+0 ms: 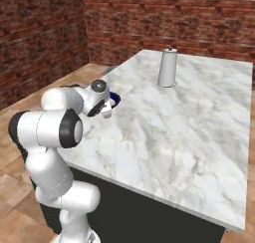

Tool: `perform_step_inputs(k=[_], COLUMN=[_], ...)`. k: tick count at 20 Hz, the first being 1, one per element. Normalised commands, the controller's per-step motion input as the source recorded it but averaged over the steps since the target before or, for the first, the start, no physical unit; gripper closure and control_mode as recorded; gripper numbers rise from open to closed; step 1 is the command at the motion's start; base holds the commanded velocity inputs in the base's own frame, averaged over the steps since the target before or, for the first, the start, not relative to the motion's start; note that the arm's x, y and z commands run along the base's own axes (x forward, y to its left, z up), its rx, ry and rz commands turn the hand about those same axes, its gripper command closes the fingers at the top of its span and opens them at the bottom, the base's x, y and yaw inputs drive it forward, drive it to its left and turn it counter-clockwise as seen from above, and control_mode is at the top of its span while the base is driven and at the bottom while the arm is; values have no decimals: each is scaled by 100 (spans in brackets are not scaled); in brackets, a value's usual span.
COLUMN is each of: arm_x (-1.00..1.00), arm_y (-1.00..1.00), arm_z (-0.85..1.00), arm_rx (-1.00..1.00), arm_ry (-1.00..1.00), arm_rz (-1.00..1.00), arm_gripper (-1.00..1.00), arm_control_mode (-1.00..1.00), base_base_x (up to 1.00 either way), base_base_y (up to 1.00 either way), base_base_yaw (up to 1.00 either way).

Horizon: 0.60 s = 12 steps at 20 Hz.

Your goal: The microwave is finished heating the shrimp and lemon. Take the bowl containing the food and place it on the dining counter.

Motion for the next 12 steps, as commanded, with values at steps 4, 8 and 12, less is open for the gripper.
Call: perform_step_inputs(k=[4, 8, 12], arm_x=[-100, -100, -100], arm_y=[-32, -25, -24], arm_z=[100, 100, 100], arm_rx=[0, 0, 0], arm_ry=[0, 3, 8], arm_rz=[0, 0, 0], arm_gripper=[-100, -100, -100], arm_control_mode=[-100, -100, -100], base_base_x=[0, 0, 0], base_base_y=[0, 0, 0], base_base_yaw=[0, 0, 0])
